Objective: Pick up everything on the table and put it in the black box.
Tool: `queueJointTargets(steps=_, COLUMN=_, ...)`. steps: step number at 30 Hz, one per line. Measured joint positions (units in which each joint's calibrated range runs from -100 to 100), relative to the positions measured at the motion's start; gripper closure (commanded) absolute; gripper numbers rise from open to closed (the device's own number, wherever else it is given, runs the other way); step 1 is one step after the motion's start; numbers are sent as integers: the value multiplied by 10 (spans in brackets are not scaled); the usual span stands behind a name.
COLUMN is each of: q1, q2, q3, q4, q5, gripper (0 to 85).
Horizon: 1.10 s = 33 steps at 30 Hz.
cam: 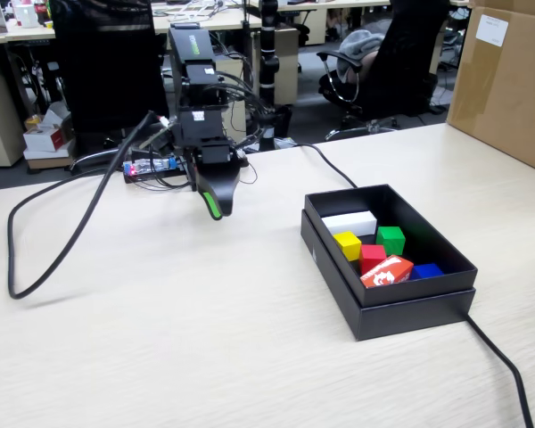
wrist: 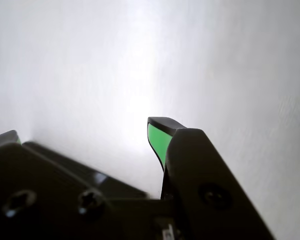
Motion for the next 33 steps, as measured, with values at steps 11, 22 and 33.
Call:
queueJointTargets(steps=11, q1=23, q2=-241, q3=-327, q4=189, q5=11, gripper=370)
queueJointTargets(steps=22, q1=24, q2=-322, q3=-531, q4=397, q5=10, gripper=378)
queueJointTargets(steps=33, q1=18, q2=-343, q3=-615, q4=501, q5=13, gripper=366)
